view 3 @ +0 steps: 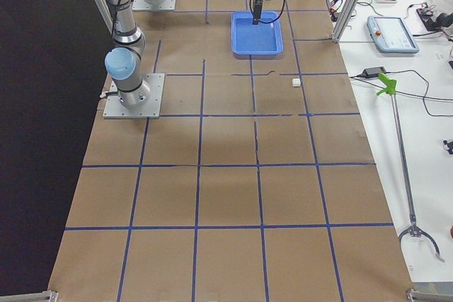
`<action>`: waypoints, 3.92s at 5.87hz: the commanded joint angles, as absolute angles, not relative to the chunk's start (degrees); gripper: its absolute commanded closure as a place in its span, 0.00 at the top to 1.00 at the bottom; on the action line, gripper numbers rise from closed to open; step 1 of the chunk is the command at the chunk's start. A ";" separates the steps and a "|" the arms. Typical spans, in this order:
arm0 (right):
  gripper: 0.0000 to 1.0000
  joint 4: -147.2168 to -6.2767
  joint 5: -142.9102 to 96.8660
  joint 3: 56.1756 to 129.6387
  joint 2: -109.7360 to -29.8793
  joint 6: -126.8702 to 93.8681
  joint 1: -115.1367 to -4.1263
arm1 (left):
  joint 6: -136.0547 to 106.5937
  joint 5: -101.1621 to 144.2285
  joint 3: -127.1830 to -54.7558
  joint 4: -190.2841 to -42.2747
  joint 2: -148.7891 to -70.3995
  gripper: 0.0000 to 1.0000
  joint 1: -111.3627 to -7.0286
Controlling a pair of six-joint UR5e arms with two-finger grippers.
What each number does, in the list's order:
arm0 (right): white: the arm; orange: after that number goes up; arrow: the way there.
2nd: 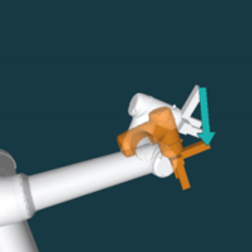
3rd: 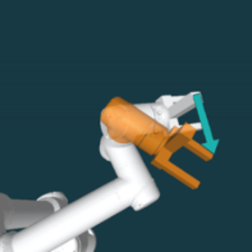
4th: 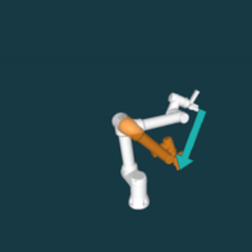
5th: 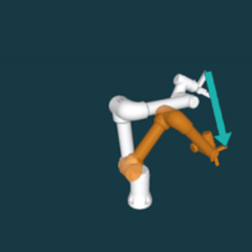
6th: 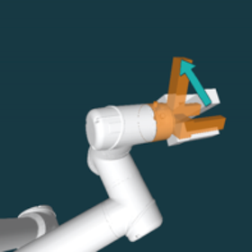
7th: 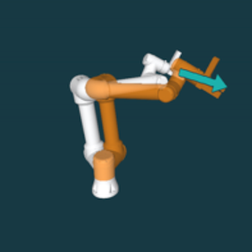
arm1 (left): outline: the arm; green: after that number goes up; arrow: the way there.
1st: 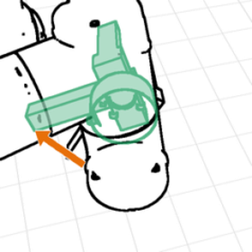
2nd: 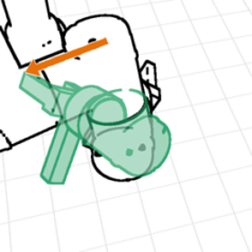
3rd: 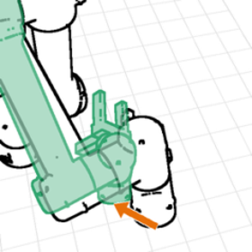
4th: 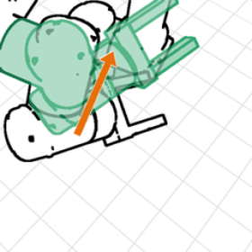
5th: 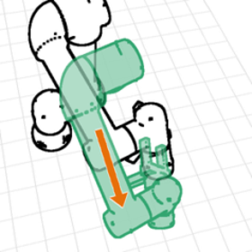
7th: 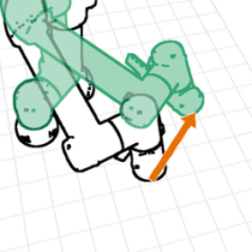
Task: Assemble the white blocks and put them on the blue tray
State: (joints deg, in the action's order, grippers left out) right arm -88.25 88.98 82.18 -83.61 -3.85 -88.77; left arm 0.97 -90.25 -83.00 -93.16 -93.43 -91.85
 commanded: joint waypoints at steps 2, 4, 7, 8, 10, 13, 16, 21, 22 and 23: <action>1.00 -87.89 88.25 81.74 -84.37 -3.79 -88.86 | 1.40 -90.26 -83.67 -93.25 -92.64 1.00 -91.50; 1.00 -88.24 88.24 81.65 -83.76 9.21 -88.42 | 2.02 -90.26 -84.11 -92.82 -92.63 1.00 -90.45; 1.00 -95.13 88.77 82.09 -80.01 54.51 -87.81 | 10.89 -90.00 -85.51 -84.88 -99.71 1.00 -80.36; 1.00 -97.53 88.33 81.48 -76.85 73.81 -87.19 | 11.16 -90.09 -85.60 -78.20 -105.76 1.00 -79.29; 1.00 -101.15 85.98 76.94 -69.57 104.10 -81.77 | 11.16 -90.00 -86.13 -65.53 -117.11 1.00 -79.19; 1.00 -94.76 73.54 54.88 -50.58 113.02 -77.71 | 11.16 -89.65 -92.97 -49.26 -124.79 1.00 -79.19; 1.00 -94.66 55.49 55.02 -41.25 114.43 -72.25 | 11.34 -89.56 -92.90 -47.37 -125.77 0.44 -79.19; 1.00 -94.04 55.37 62.66 -38.76 119.53 -72.25 | 11.95 -89.47 -94.04 -49.04 -118.05 0.22 -92.03; 1.00 -94.04 55.37 63.01 -38.85 120.75 -72.25 | 12.13 -89.99 -94.39 -49.83 -117.78 0.18 -99.24; 0.98 -94.30 55.28 63.37 -38.76 121.89 -72.25 | 15.96 -89.83 -95.00 -49.83 -117.51 0.18 -103.58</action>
State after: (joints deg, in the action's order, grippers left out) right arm -94.13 55.34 63.01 -38.77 120.86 -72.24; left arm 13.41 -89.81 -94.50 -49.62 -117.90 -98.71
